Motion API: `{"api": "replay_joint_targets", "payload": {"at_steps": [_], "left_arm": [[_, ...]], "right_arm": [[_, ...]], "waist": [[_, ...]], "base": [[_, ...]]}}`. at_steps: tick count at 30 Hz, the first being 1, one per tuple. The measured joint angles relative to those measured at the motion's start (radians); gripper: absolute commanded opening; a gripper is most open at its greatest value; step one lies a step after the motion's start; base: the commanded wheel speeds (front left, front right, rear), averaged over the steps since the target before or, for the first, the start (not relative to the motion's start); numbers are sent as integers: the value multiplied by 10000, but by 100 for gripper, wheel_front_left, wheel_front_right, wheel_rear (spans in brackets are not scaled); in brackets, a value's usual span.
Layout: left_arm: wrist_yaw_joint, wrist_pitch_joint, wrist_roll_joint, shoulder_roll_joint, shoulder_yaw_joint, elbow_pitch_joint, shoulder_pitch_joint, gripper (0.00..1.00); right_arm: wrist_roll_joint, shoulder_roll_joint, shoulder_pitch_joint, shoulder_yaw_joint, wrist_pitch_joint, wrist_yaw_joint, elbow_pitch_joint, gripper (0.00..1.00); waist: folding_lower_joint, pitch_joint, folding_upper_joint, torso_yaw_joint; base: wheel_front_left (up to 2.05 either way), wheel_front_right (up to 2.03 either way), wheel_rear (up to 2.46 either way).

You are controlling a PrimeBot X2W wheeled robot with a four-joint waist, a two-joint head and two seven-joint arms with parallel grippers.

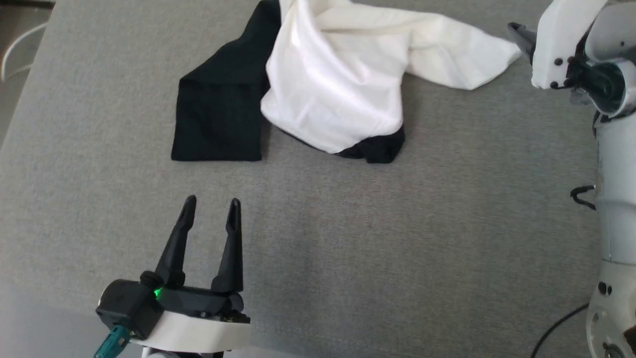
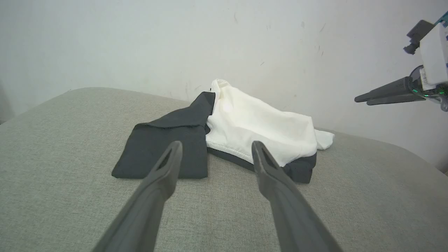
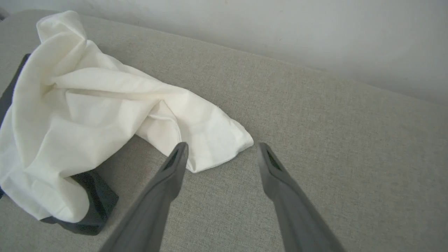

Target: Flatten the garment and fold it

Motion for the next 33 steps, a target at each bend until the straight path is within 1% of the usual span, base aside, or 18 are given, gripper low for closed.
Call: {"api": "replay_joint_targets", "payload": {"at_steps": [3,8,10,17,22,23,24,25,30,33], "left_arm": [[-44,0,-81,-8,-178,81,-93,100],[-102,0,-408,-13,-481,322,-309,100],[-155,-2,-512,-13,-604,405,-426,100],[-169,-2,-715,-19,-955,715,-508,100],[-171,0,-832,-17,-1032,771,-507,100],[-171,0,-832,-19,-1030,775,-507,100],[-171,0,-834,-19,-1016,780,-507,100],[-171,0,-838,-17,-995,790,-508,100],[-173,0,-844,-19,-934,886,-571,100],[-174,0,-840,-19,-878,947,-597,100]], "right_arm": [[-334,23,-352,21,652,0,445,100],[-844,-23,-589,100,1066,0,890,100],[-989,-81,-578,84,1032,0,1035,100],[-1344,-476,-42,-203,353,0,1507,100],[-1609,-662,-39,-537,182,0,1522,100],[-1661,-683,-58,-539,144,0,1498,48],[-1670,-688,-99,-543,71,0,1471,18],[-1684,-679,-167,-550,17,0,1457,0],[-1574,-489,-393,-207,-100,0,1384,0],[-1112,-479,-393,-6,-295,0,1269,0]], "waist": [[-1,303,0,268],[-1,751,0,730],[-2,890,0,937],[-3,1167,0,1706],[-5,1311,0,2137],[-5,1355,0,2180],[-5,1404,0,2208],[-5,1456,0,2220],[-3,1573,0,2008],[-1,1495,0,1799]], "base": [[0,0,0],[0,0,0],[0,0,0],[0,0,0],[0,0,0],[0,0,0],[0,0,0],[0,0,0],[0,0,0],[0,0,0]]}}
